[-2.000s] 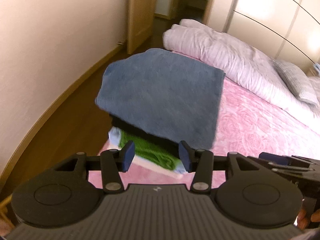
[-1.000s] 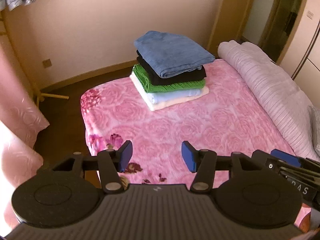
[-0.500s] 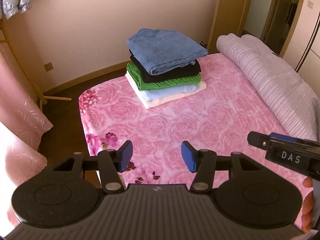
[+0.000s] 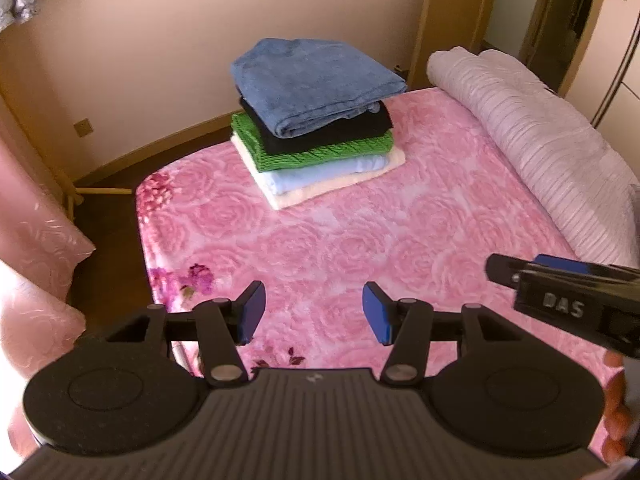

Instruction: Fold clothes

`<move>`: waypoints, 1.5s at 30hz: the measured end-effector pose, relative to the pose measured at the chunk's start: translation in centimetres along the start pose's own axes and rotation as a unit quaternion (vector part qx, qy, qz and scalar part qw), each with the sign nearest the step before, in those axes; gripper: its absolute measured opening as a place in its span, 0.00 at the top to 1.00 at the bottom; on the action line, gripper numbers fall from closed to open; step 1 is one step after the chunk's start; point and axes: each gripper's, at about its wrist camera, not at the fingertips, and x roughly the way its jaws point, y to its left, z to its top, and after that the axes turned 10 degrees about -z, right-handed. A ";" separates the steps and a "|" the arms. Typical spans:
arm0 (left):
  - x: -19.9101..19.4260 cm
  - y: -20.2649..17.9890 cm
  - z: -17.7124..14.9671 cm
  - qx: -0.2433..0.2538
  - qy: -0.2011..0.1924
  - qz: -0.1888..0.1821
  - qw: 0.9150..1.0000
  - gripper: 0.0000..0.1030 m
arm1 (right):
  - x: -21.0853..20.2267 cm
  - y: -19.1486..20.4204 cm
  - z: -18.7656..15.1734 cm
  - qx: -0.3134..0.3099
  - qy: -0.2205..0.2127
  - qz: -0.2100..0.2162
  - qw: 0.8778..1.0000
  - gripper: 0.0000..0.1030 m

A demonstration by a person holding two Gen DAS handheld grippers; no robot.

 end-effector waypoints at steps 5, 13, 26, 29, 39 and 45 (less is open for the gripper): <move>1.2 0.9 0.5 -0.006 0.010 0.004 1.000 0.53 | 1.7 0.3 1.0 -0.004 0.014 0.001 1.000 0.49; 2.8 2.2 1.4 -0.018 0.024 0.005 1.000 0.54 | 3.7 0.8 2.2 -0.004 0.026 0.006 1.000 0.49; 4.8 2.8 2.9 -0.015 0.027 -0.008 0.999 0.54 | 5.6 0.8 2.5 0.007 0.045 0.009 0.999 0.49; 5.2 2.7 3.2 -0.012 0.026 -0.008 1.000 0.54 | 6.0 0.9 2.5 0.009 0.049 0.007 0.999 0.49; 6.5 2.9 4.3 -0.009 0.030 -0.009 0.999 0.54 | 7.3 1.3 3.1 0.008 0.056 0.003 0.998 0.49; 7.4 3.2 4.9 -0.009 0.031 -0.009 0.999 0.54 | 8.3 1.5 3.8 0.007 0.058 0.001 0.998 0.49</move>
